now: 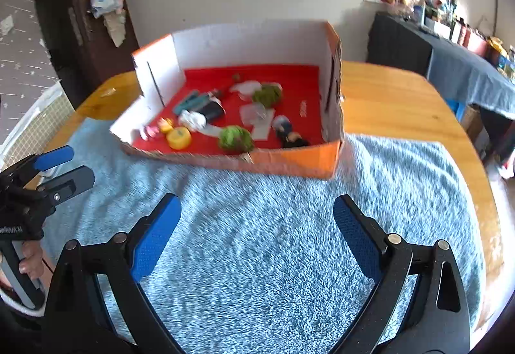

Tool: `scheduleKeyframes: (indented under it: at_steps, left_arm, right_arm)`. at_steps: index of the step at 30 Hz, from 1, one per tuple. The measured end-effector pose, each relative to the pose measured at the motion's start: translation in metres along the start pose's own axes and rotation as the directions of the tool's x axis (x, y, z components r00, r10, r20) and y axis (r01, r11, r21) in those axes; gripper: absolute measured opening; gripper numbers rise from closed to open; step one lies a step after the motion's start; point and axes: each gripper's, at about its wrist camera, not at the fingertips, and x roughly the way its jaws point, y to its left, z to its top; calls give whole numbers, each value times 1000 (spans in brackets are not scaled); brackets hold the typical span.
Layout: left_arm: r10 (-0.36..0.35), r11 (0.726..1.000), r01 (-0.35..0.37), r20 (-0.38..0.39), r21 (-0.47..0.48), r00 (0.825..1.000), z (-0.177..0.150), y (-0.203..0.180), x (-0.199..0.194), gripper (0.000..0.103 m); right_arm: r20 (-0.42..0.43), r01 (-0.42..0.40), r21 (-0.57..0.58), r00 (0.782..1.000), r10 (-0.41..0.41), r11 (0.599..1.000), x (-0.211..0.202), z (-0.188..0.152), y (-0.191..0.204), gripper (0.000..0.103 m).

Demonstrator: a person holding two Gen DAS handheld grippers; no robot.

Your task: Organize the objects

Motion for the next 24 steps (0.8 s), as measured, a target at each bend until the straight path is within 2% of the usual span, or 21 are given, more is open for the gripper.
scheduleKeyframes:
  at_steps: [12, 20, 24]
  left_arm:
    - [39, 999, -42, -113, -23, 993, -19, 3, 41, 103]
    - [89, 996, -91, -143, -12, 986, -20, 2, 54, 103]
    - [125, 992, -125, -140, 6, 982, -22, -1, 57, 103]
  right_arm:
    - [-98, 37, 11, 995, -36, 999, 36, -20, -4, 97]
    - [-121, 69, -13, 990, -70, 998, 44, -22, -2, 98]
    - [-128, 114, -40, 985, -118, 993, 48, -25, 2, 103]
